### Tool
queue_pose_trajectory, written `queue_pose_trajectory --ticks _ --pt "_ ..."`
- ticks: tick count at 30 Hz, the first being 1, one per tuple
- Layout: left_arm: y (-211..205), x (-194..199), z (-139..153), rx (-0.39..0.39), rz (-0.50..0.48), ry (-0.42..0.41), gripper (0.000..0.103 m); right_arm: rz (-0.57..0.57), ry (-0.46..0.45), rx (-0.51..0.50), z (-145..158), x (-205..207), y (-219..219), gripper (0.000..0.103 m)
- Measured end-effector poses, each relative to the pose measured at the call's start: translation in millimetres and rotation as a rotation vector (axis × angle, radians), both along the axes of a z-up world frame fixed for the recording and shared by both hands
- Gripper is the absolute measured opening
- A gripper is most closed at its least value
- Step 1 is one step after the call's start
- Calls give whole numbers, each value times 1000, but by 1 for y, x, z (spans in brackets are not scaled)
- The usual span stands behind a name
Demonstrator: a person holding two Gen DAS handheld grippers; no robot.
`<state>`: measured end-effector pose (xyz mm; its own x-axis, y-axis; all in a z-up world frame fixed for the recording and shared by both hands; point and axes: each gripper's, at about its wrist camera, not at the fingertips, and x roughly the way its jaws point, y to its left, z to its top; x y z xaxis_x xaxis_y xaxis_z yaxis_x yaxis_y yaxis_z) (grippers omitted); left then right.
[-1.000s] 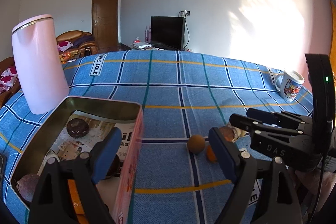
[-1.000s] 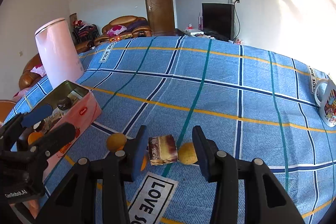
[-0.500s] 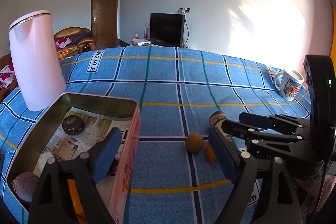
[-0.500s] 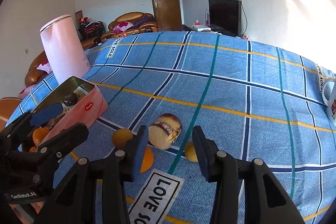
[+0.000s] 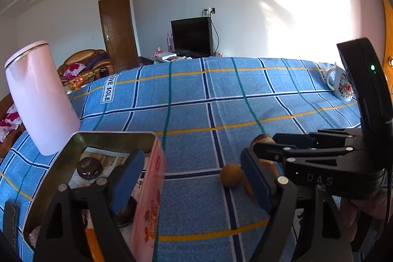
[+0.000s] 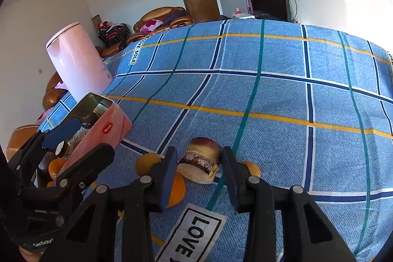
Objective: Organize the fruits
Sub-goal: 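Move both tools away from the tin toward the remaining items, then grasp a small yellow fruit with the left tool while the right tool grasps the cupcake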
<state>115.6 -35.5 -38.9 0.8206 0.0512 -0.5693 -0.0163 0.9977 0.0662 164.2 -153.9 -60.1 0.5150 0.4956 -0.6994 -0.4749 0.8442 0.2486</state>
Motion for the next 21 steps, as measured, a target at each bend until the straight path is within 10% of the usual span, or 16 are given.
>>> queue_pose_trajectory --ticks 2,21 --pt "1 7 -3 -22 -10 30 67 -6 -6 -27 0 1 5 39" --pt "-7 35 -17 -101 -51 167 57 -123 -146 24 21 -12 -24 39"
